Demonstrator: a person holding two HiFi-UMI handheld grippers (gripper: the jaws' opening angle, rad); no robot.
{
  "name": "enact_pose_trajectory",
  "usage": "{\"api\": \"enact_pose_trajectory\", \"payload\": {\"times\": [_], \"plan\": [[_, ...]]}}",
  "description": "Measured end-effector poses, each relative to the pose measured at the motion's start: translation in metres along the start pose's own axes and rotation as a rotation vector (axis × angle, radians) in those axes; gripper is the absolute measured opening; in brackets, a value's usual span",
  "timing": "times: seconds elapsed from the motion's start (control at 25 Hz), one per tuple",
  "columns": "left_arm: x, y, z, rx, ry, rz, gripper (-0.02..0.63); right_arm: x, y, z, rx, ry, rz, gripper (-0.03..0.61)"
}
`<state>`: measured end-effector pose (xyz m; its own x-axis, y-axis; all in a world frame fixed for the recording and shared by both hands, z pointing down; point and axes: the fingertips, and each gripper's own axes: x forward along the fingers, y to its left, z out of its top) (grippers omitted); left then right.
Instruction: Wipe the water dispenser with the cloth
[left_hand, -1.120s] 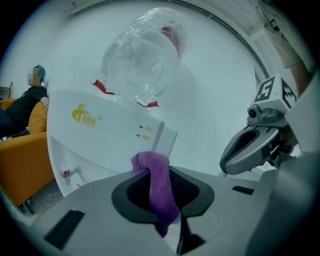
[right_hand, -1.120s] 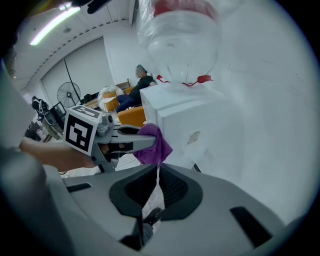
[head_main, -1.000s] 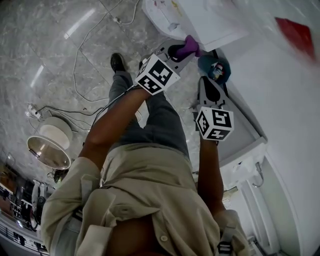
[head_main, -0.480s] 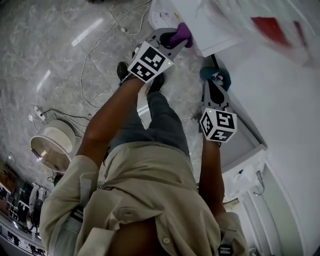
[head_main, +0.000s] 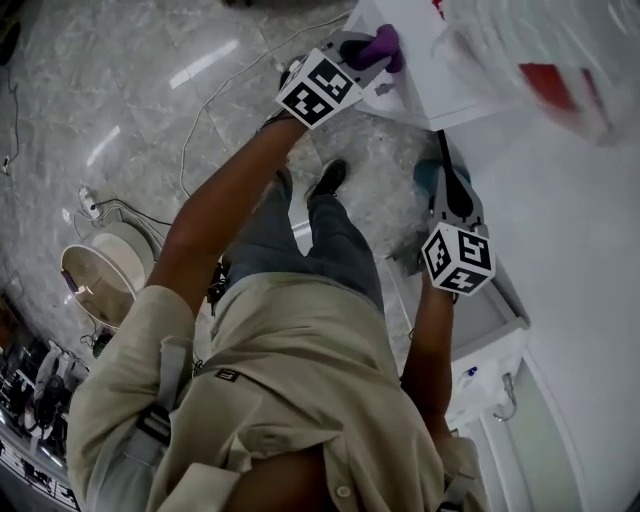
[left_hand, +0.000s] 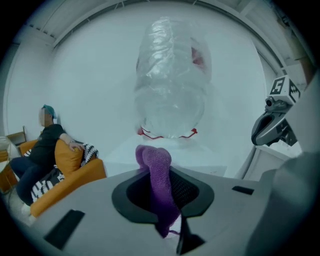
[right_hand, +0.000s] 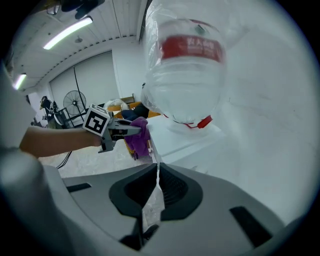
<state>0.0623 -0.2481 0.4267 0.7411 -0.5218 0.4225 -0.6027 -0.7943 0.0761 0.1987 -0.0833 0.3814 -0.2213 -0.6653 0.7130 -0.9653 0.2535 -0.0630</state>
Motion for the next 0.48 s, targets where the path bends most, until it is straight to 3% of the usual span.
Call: {"api": "enact_pose_trajectory", "payload": {"times": [0.2,0.48], "plan": [[-0.054,0.031,0.033,0.085,-0.006,0.052,0.083,-0.02,0.012,0.026,0.0,-0.052,0.012,0.028],[-0.145,0.057,0.07,0.129,-0.057,0.142,0.083,-0.033,0.038,0.081,-0.048,-0.151,0.073,0.028]]}}
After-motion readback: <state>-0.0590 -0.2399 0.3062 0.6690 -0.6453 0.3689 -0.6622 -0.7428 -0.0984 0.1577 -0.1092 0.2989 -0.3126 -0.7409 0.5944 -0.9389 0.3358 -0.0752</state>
